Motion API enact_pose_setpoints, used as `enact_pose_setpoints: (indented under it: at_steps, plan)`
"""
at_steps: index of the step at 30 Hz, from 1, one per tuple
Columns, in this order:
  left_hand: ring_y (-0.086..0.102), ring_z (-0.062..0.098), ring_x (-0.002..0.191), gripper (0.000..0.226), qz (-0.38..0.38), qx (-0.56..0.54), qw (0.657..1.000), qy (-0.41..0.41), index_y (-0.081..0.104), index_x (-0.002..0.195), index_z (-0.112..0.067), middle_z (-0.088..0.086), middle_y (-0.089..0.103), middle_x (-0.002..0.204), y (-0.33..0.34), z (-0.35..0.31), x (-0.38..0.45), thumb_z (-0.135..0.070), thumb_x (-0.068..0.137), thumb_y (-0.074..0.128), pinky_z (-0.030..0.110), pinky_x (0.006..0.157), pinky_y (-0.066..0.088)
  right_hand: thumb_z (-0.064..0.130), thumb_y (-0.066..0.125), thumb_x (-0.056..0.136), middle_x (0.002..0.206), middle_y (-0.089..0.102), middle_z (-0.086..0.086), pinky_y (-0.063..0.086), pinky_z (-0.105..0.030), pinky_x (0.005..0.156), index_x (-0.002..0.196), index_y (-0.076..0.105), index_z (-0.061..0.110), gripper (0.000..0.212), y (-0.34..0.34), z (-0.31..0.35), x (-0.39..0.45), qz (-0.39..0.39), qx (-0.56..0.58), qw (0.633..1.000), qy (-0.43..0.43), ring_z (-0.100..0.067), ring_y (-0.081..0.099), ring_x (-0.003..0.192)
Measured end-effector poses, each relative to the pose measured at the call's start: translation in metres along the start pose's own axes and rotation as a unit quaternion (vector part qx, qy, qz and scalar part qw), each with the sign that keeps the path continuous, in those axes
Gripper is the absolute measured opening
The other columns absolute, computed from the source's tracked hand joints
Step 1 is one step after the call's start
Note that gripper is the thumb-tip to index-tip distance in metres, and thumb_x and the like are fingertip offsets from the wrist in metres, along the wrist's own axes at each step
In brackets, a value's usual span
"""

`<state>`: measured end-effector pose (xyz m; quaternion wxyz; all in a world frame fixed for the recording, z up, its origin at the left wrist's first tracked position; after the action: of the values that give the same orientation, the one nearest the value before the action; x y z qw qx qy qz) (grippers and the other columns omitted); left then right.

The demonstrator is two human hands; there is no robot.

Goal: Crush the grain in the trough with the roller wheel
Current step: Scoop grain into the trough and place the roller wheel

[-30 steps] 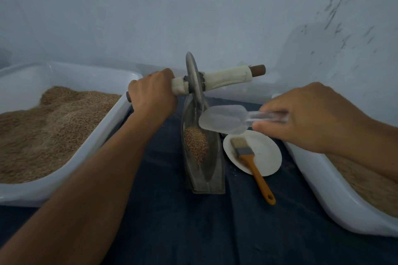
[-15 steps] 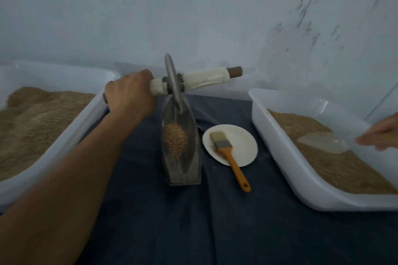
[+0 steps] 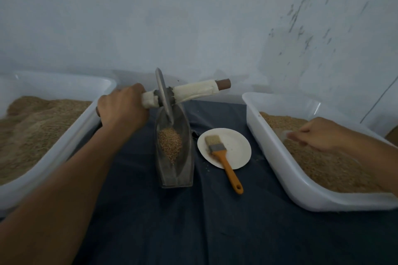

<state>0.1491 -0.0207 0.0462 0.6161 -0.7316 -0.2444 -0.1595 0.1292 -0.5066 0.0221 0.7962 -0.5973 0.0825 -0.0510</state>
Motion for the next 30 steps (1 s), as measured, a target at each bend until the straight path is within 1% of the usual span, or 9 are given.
enact_pose_setpoints:
  at_steps: [2,4,8,11,15,18,22,27,30]
  plan:
    - [0.064,0.033,0.084,0.018,-0.004,-0.001,1.000,0.005,0.054,0.096,-0.027,-0.002,0.056,0.082,0.000,-0.001,0.000,-0.031,0.085,0.068,0.038,0.068,0.039,0.071,0.062,0.085,0.074,0.076,-0.003,0.052,-0.028,0.057,0.076,0.079,0.018,0.056,0.005,0.002,0.008,0.001,0.028,1.000,0.007,-0.012,0.062,0.047]
    - [0.065,0.033,0.085,0.018,-0.005,-0.003,1.000,0.008,0.055,0.097,-0.026,0.001,0.064,0.089,0.000,-0.001,0.000,-0.029,0.085,0.068,0.037,0.069,0.037,0.066,0.067,0.084,0.076,0.075,-0.008,0.050,-0.028,0.053,0.076,0.079,0.014,0.054,0.005,-0.003,0.009,-0.013,0.082,0.996,0.027,-0.015,0.058,0.048]
    - [0.064,0.032,0.086,0.019,0.001,-0.006,1.000,-0.001,0.054,0.098,-0.027,-0.001,0.057,0.085,0.000,-0.001,-0.001,-0.029,0.085,0.068,0.038,0.070,0.036,0.060,0.075,0.081,0.076,0.075,-0.012,0.046,-0.030,0.053,0.080,0.079,0.011,0.049,-0.009,-0.016,-0.004,-0.051,0.197,0.978,0.052,-0.019,0.053,0.053]
    - [0.063,0.033,0.085,0.019,0.003,-0.009,1.000,-0.010,0.055,0.099,-0.026,-0.002,0.052,0.081,0.000,-0.001,-0.001,-0.029,0.086,0.069,0.039,0.070,0.037,0.052,0.078,0.082,0.059,0.067,0.000,0.042,-0.027,0.047,0.081,0.079,0.010,0.042,-0.024,-0.023,-0.019,-0.075,0.244,0.965,0.055,-0.014,0.049,0.049]
    - [0.063,0.034,0.085,0.020,0.009,-0.014,1.000,-0.016,0.055,0.101,-0.025,0.000,0.053,0.082,0.000,-0.003,-0.002,-0.031,0.087,0.069,0.041,0.070,0.044,0.044,0.076,0.087,0.072,0.068,-0.006,0.041,-0.029,0.051,0.088,0.080,0.014,0.031,-0.039,-0.023,-0.039,-0.104,0.280,0.953,0.044,-0.014,0.049,0.051]
    - [0.063,0.034,0.087,0.019,0.013,-0.015,1.000,-0.021,0.055,0.101,-0.025,0.004,0.060,0.088,0.002,-0.003,-0.001,-0.031,0.088,0.068,0.042,0.071,0.046,0.049,0.076,0.084,0.069,0.070,0.001,0.040,-0.028,0.050,0.090,0.081,0.019,0.031,-0.047,-0.021,-0.053,-0.124,0.296,0.947,0.033,-0.012,0.048,0.049]
    - [0.063,0.034,0.086,0.018,0.012,-0.017,1.000,-0.023,0.054,0.098,-0.025,0.002,0.057,0.084,0.004,-0.001,0.000,-0.030,0.087,0.068,0.039,0.069,0.043,0.065,0.077,0.071,0.070,0.071,0.005,0.040,-0.026,0.044,0.092,0.082,0.029,0.042,-0.058,-0.007,-0.071,-0.114,0.307,0.945,0.003,-0.010,0.048,0.046]
    - [0.064,0.032,0.090,0.018,0.031,-0.020,0.999,-0.035,0.054,0.097,-0.025,0.003,0.064,0.092,0.008,0.006,0.005,-0.029,0.087,0.067,0.038,0.069,0.039,0.084,0.075,0.061,0.075,0.069,-0.006,0.040,-0.020,0.045,0.099,0.081,0.032,0.065,-0.063,0.037,-0.090,-0.036,0.258,0.962,-0.079,-0.014,0.046,0.046]
    - [0.063,0.032,0.092,0.017,0.032,-0.025,0.998,-0.037,0.054,0.099,-0.026,0.004,0.065,0.096,0.008,0.008,0.008,-0.030,0.088,0.066,0.038,0.070,0.040,0.088,0.069,0.063,0.068,0.067,0.001,0.040,-0.023,0.046,0.099,0.080,0.035,0.065,-0.055,0.083,-0.102,0.020,0.199,0.970,-0.137,-0.014,0.047,0.046]
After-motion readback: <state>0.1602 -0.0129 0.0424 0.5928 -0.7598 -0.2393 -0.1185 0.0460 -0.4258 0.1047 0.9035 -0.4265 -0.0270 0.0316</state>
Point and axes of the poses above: each hand's wrist, its own x-axis towards the middle knuckle, its own y-axis out of the palm, z = x × y, the point moved 9 cm from there along x, towards the middle knuckle
